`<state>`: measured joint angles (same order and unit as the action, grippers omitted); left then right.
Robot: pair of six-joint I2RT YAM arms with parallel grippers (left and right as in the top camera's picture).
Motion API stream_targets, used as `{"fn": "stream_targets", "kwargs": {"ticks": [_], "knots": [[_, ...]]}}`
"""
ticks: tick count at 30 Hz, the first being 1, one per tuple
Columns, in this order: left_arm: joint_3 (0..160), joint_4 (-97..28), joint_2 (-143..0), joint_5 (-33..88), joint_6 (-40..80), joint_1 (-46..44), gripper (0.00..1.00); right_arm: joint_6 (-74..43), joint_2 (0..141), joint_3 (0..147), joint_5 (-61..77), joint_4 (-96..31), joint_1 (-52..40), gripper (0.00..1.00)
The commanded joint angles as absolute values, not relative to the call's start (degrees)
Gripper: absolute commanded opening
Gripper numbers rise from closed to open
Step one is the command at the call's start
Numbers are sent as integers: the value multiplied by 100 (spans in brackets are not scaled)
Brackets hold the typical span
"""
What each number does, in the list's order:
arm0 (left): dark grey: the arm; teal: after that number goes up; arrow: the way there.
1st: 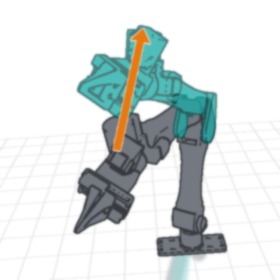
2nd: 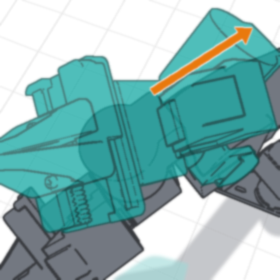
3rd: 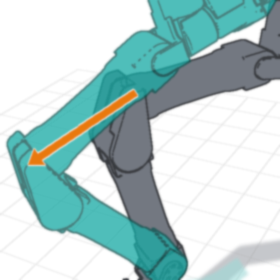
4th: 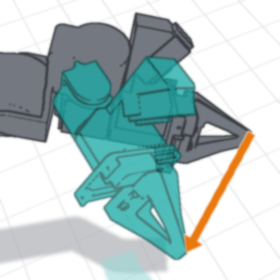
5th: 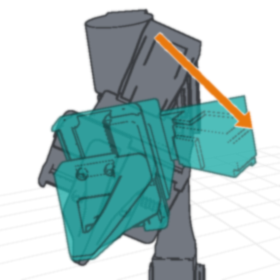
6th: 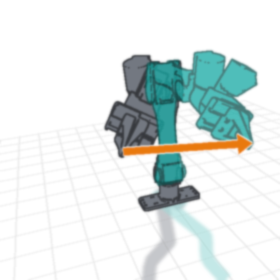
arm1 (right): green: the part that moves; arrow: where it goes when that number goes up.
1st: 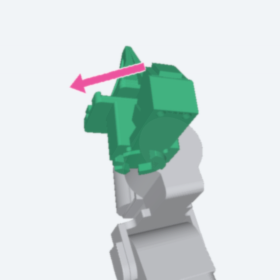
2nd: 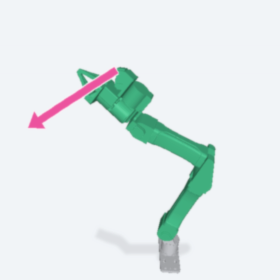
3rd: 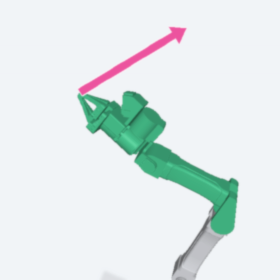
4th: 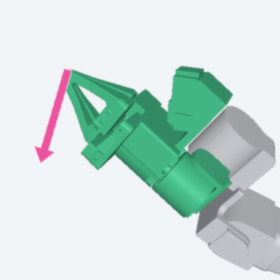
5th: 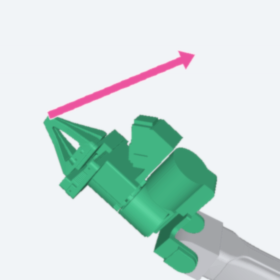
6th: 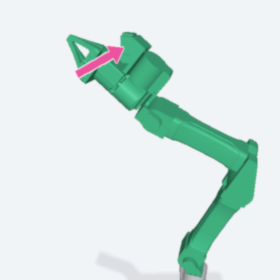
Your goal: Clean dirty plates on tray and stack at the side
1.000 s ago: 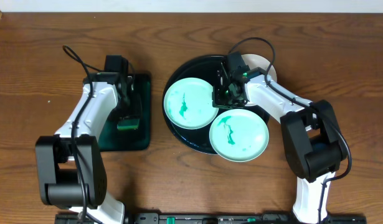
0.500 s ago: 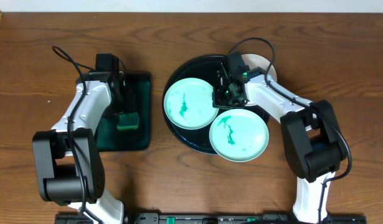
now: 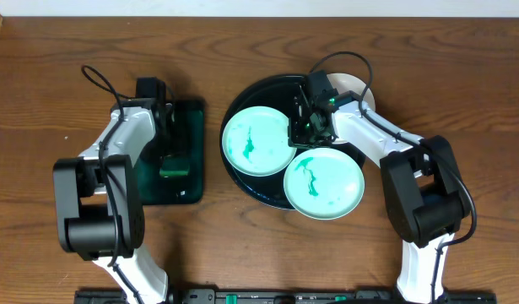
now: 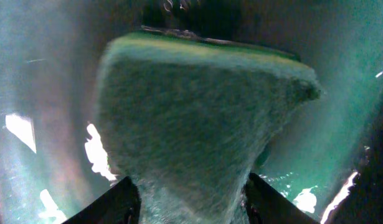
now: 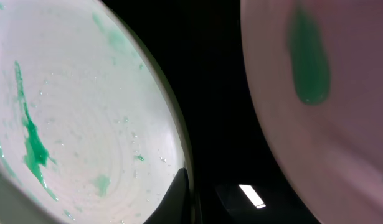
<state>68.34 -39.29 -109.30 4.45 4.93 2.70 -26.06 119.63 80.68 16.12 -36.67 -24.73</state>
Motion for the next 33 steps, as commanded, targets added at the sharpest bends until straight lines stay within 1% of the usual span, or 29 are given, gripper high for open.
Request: {"fn": "stream_targets", "kwargs": {"ticks": [1,3,4,5,6,7,8,9,17,21,23,26,29,33], "knots": [[6838,-3970,-11155,742,484,283,51,-2458,12186,8016,1612,-3837,-2591,1],[6855,-3975,-11153,851,486,283,51,-2456,12186,8016,1612,-3839,-2591,1],[6860,-3988,-11128,858,489,283,36,-2456,12186,8016,1612,-3839,-2591,1],[6860,-3977,-11111,858,508,283,36,-2456,12186,8016,1612,-3839,-2591,1],[6871,-3979,-11065,856,506,283,60,-2456,12186,8016,1612,-3839,-2591,1],[6890,-4021,-11030,856,506,283,70,-2456,12186,8016,1612,-3837,-2591,1],[6908,-4040,-10993,856,506,283,74,-2456,12186,8016,1612,-3837,-2591,1],[6919,-4045,-10943,856,506,283,75,-2456,12186,8016,1612,-3837,-2591,1],[6925,-4040,-10160,851,504,283,75,-2458,12186,8016,1612,-3835,-2593,1],[6923,-4056,-10033,854,506,283,64,-2458,12186,8016,1614,-3839,-2593,1],[6923,-4091,-10092,854,506,283,64,-2458,12186,8016,1614,-3837,-2593,1],[6923,-4104,-10219,851,504,283,59,-2458,12186,8016,1612,-3835,-2593,1],[6912,-4101,-10449,847,504,283,59,-2458,12186,8016,1614,-3837,-2593,1],[6912,-4099,-10766,836,504,283,56,-2458,12186,8016,1614,-3839,-2593,1]]}}
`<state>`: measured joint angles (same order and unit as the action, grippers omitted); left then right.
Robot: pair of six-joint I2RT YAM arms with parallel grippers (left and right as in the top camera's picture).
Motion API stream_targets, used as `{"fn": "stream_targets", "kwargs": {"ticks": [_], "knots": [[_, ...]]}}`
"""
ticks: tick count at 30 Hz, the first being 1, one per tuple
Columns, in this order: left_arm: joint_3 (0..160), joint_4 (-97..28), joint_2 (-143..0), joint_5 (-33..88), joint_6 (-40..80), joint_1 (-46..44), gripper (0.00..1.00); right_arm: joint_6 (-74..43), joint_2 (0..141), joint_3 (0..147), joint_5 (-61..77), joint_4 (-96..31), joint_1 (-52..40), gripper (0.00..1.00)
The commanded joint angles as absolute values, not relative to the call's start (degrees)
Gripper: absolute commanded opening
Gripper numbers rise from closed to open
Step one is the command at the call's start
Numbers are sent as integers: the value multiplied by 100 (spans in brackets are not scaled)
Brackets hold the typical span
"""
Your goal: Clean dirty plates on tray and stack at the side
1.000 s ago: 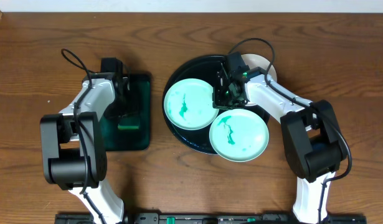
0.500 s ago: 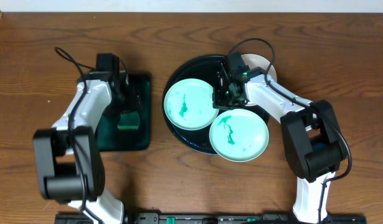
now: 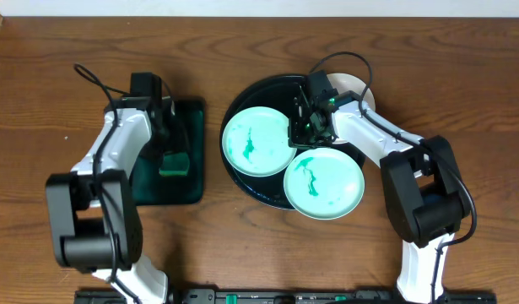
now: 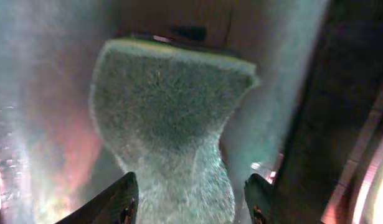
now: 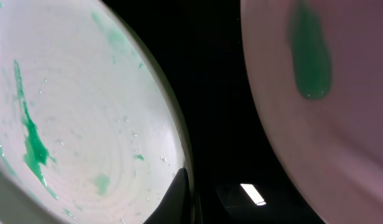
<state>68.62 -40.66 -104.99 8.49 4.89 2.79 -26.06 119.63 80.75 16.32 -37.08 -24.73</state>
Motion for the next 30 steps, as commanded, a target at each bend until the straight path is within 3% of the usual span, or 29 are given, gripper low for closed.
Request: {"fn": "stream_targets", "kwargs": {"ticks": [1,5,7,22,26,30], "knots": [[6912,-4095,-10836,836,504,283,54,-2458,12186,8016,1614,-3841,-2593,1],[6912,-3968,-10969,836,504,283,33,-2458,12186,8016,1614,-3865,-2593,1],[6912,-3931,-10967,836,504,283,7,-2458,12186,8016,1612,-3865,-2593,1],[6936,-3988,-10803,1406,502,279,7,-2458,12186,8014,1612,-3889,-2591,1],[6965,-3968,-10184,1372,506,266,7,-2449,12186,8016,1612,-3929,-2591,1],[6963,-3931,-9179,611,502,266,7,-2370,12186,8016,1614,-3924,-2593,1]]}}
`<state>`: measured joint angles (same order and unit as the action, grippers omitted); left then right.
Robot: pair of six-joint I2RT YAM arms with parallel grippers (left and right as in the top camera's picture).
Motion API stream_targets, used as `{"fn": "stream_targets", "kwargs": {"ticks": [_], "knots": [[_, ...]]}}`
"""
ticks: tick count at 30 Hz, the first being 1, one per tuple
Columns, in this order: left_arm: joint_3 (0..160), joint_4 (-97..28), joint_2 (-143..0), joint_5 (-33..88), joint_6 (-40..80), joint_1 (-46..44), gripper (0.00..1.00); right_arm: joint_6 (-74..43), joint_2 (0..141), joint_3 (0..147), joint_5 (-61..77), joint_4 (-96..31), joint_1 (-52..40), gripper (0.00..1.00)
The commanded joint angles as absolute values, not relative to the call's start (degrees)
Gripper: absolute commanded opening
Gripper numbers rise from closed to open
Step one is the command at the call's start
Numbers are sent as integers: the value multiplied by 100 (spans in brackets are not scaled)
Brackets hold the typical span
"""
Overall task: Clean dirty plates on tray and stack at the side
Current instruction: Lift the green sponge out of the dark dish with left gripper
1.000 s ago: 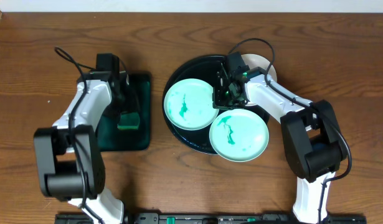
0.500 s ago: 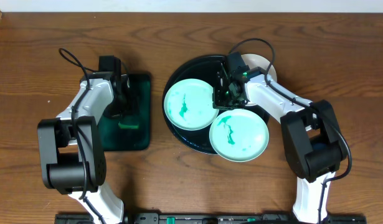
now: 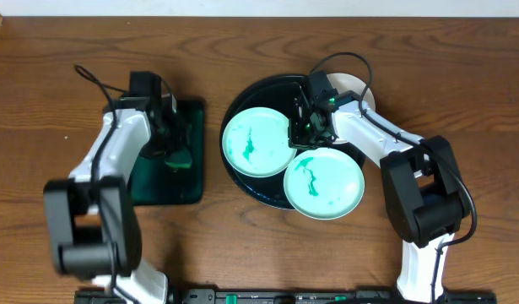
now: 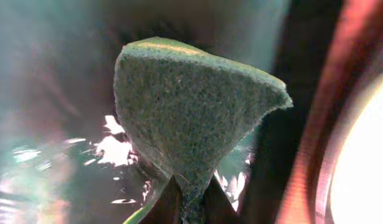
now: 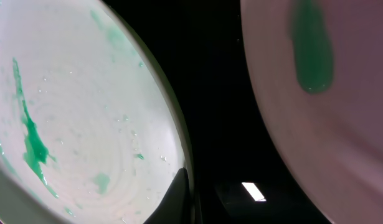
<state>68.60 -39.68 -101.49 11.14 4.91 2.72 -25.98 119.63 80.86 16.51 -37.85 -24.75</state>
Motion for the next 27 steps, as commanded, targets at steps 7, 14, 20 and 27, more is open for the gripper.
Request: {"fn": "stream_targets", "kwargs": {"ticks": [7,14,20,27], "knots": [[6963,-3553,-8232,187,325,266,7,-2263,12186,8016,1614,-3920,-2593,1],[6963,-2982,-8007,185,217,266,7,-2263,12186,8016,1614,-3924,-2593,1],[6963,-2902,-8009,180,-3,266,7,-2263,12186,8016,1612,-3922,-2593,1],[6963,-2902,-8009,32,-19,266,7,-2263,12186,8016,1614,-3924,-2593,1]]}}
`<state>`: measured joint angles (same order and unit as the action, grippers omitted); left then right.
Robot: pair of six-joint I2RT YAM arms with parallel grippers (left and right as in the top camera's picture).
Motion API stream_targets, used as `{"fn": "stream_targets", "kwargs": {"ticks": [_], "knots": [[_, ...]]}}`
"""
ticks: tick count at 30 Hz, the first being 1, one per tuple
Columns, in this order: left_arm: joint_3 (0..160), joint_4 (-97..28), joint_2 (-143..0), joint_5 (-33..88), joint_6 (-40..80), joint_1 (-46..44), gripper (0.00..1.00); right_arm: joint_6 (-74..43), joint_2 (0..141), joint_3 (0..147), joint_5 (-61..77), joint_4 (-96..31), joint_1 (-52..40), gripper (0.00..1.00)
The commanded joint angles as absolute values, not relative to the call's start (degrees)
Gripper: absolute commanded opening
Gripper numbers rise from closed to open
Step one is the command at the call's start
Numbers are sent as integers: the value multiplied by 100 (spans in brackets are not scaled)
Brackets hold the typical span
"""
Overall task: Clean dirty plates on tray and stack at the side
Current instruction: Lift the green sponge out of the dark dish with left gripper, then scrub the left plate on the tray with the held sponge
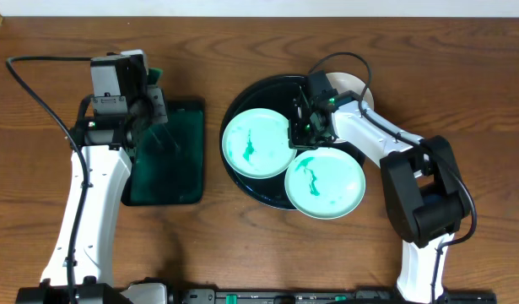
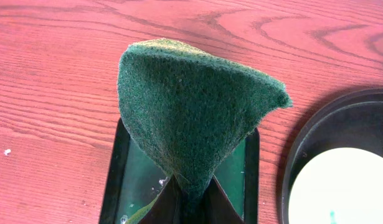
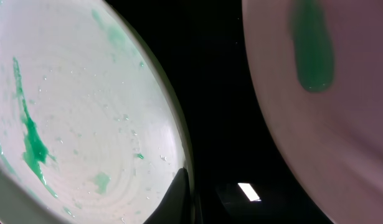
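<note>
My left gripper is shut on a dark green sponge, which it holds well above the green basin. In the overhead view the left gripper hangs over the basin's far end. Two white plates smeared with green lie on the round black tray: a left plate and a front plate. My right gripper sits at the left plate's right rim. Close up, one of its fingers lies on that rim; the other finger is hidden.
A third pale plate shows at the tray's back right, partly under the right arm. In the right wrist view a second plate bears a green smear. Bare wooden table surrounds the basin and the tray.
My left gripper has gone from low in the basin to high above its far end, with the sponge still pinched. The right gripper and the plates have not moved.
At first my left fingers stood apart around the sponge, down in the wet basin, and again a second later. Then they were shut, pinching the sponge in the basin. Now the sponge hangs above the basin. My right gripper stayed on the left plate's rim throughout.
</note>
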<state>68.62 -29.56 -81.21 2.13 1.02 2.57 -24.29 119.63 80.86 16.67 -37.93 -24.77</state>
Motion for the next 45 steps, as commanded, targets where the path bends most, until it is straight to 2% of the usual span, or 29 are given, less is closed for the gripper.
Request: {"fn": "stream_targets", "kwargs": {"ticks": [1,17,24,31,42,45], "knots": [[6963,-2904,-8009,32,-19,268,7,-2263,12186,8016,1614,-3922,-2593,1],[6963,-2945,-8014,32,-16,266,7,-2263,12186,8016,1612,-3918,-2591,1],[6934,-4303,-8711,-475,1435,283,7,-2263,12186,8016,1614,-3918,-2593,1],[6934,-4829,-9642,244,1811,283,7,-2265,12186,8016,1616,-3933,-2593,1],[6936,-4683,-9555,294,1809,283,7,-2265,12186,8016,1658,-3942,-2593,1],[6945,-4486,-9546,967,1767,281,7,-2263,12186,8016,1656,-3938,-2593,1]]}}
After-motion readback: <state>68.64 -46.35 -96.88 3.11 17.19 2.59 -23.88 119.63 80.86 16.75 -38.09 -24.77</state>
